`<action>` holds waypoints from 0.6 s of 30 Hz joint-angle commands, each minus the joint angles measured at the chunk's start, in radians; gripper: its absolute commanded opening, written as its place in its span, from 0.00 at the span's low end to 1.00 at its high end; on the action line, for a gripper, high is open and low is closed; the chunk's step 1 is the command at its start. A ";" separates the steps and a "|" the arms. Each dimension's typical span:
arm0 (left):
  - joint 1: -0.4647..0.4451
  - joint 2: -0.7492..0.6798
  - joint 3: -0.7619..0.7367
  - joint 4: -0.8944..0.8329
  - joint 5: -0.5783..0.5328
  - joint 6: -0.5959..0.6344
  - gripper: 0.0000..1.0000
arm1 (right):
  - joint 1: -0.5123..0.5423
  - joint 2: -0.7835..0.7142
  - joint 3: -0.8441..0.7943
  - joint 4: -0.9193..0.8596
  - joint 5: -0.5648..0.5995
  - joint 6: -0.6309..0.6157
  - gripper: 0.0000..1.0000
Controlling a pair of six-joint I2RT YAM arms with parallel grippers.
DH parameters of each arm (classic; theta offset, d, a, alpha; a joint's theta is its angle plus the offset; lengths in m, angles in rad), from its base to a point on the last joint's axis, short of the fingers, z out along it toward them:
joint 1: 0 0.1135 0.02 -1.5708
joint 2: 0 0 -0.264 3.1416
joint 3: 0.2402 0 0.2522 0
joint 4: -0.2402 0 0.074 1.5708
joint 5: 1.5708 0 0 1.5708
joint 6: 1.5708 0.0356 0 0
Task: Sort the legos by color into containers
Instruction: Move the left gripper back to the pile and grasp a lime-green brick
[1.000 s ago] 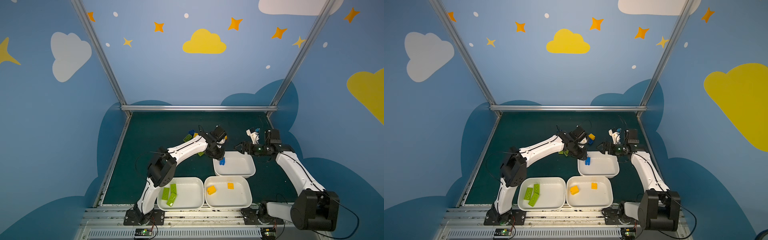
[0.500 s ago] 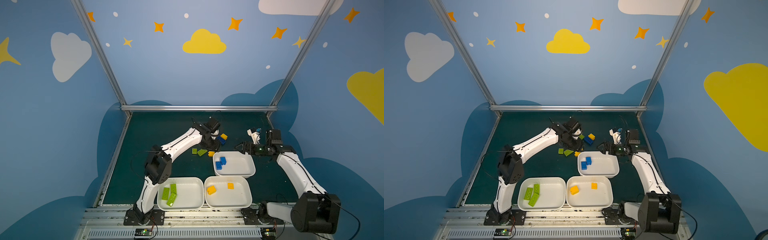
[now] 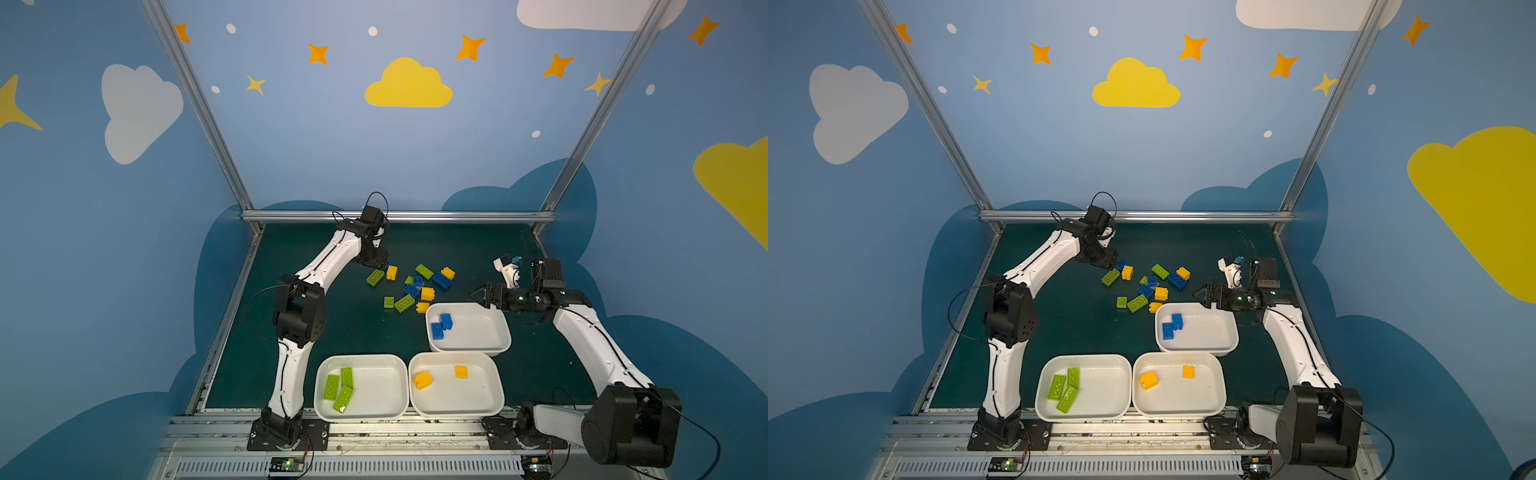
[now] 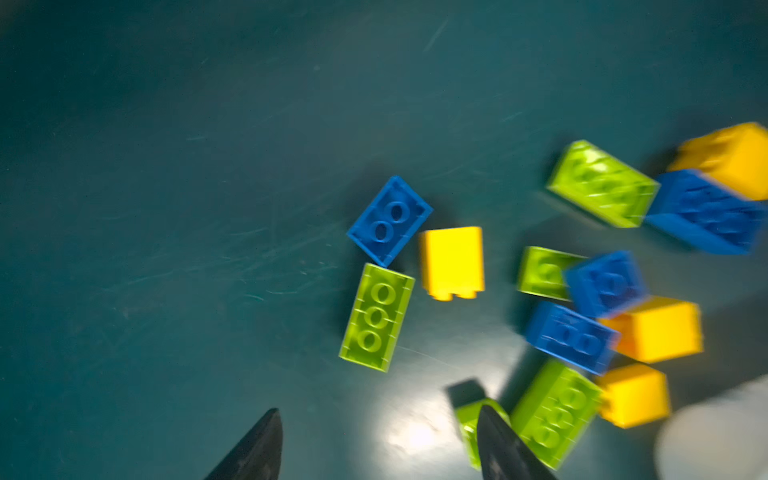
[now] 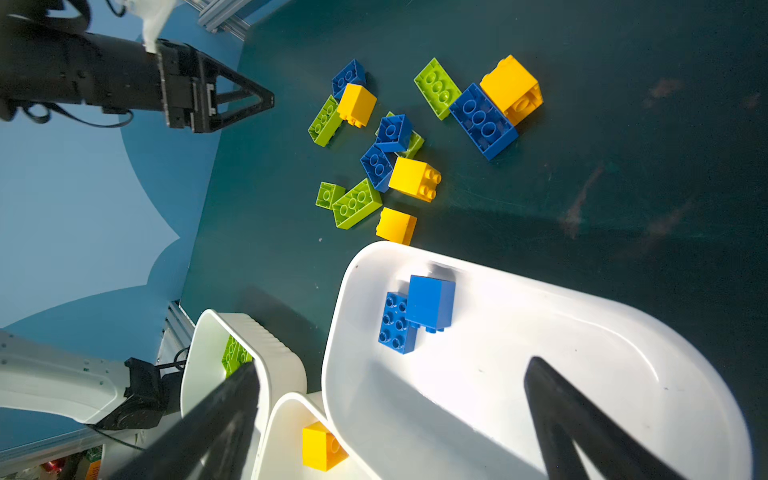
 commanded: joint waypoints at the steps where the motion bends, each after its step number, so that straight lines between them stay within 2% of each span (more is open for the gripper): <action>1: 0.004 0.058 0.013 -0.005 0.016 0.122 0.73 | 0.008 -0.009 0.008 -0.004 -0.013 0.001 0.98; 13: 0.019 0.151 -0.024 0.082 0.083 0.151 0.69 | 0.009 -0.006 0.008 -0.026 0.000 -0.003 0.98; 18: 0.013 0.177 -0.023 0.103 0.038 0.160 0.64 | 0.009 -0.007 0.010 -0.030 0.000 -0.004 0.98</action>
